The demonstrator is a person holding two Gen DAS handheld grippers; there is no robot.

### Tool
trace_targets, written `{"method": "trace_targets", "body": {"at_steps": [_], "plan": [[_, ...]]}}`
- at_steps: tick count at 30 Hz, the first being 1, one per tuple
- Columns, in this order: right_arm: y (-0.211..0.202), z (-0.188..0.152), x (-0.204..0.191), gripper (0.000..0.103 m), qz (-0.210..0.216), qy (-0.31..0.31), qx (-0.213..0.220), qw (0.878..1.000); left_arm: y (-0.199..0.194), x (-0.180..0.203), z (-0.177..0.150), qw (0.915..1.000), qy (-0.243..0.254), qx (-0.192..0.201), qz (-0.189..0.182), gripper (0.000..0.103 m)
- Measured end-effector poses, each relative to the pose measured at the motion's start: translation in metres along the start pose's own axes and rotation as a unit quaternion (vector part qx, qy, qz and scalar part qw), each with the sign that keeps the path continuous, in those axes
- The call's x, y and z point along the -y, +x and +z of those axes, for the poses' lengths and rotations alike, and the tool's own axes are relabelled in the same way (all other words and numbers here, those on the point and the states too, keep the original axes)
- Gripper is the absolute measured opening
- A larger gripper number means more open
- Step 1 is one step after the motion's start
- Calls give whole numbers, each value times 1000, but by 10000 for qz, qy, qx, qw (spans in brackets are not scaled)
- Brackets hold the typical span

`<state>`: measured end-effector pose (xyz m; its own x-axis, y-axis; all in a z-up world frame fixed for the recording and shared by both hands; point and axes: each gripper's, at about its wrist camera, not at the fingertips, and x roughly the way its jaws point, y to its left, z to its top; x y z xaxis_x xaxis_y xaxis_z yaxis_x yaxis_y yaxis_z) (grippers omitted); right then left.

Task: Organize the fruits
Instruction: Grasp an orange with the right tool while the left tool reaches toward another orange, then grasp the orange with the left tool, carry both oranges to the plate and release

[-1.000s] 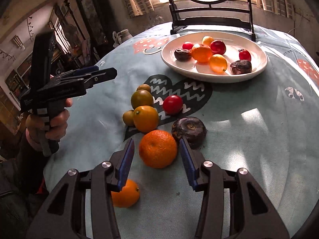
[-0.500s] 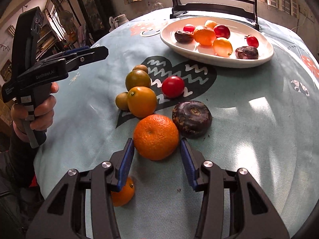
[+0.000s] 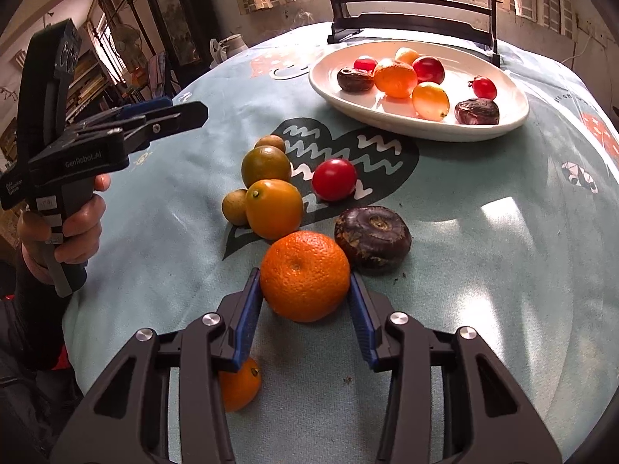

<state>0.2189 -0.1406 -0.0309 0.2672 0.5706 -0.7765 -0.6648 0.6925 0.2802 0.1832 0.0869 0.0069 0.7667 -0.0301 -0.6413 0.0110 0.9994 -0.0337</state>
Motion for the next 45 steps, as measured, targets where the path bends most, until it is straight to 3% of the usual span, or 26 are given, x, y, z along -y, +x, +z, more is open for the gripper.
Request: {"method": "trace_targets", "body": {"at_steps": [2, 5, 7, 10, 14, 19, 25, 29, 35, 45], "plan": [[-11, 3, 12, 44, 235, 325, 241, 9989, -1, 3, -1, 9998, 49, -9, -175, 99], [-33, 5, 36, 44, 469, 968, 746, 9914, -5, 18, -6, 9956, 374, -122, -847, 98], [-43, 4, 52, 44, 470, 1364, 964, 9848, -10, 37, -13, 9844, 792, -265, -1551, 98], [-46, 3, 63, 44, 397, 1648, 1014, 9803, -20, 73, -31, 9585, 1626, -403, -2305, 92], [-43, 4, 61, 44, 450, 1615, 936, 9814, -29, 107, -57, 9307, 2504, -488, -2621, 78], [-39, 2, 60, 44, 427, 1595, 839, 9827, -23, 123, -74, 9182, 2868, -740, -2629, 58], [-38, 2, 57, 44, 359, 1512, 804, 9846, -21, 125, -77, 9121, 2945, -857, -2721, 56], [-36, 2, 57, 44, 349, 1514, 771, 9848, -18, 129, -81, 9075, 3028, -978, -2741, 42], [-37, 2, 56, 44, 321, 1477, 819, 9851, -10, 125, -76, 9102, 2832, -1124, -2805, 39], [-34, -1, 51, 44, 230, 1369, 748, 9875, -13, 119, -71, 9185, 2668, -1026, -2734, 39]]}}
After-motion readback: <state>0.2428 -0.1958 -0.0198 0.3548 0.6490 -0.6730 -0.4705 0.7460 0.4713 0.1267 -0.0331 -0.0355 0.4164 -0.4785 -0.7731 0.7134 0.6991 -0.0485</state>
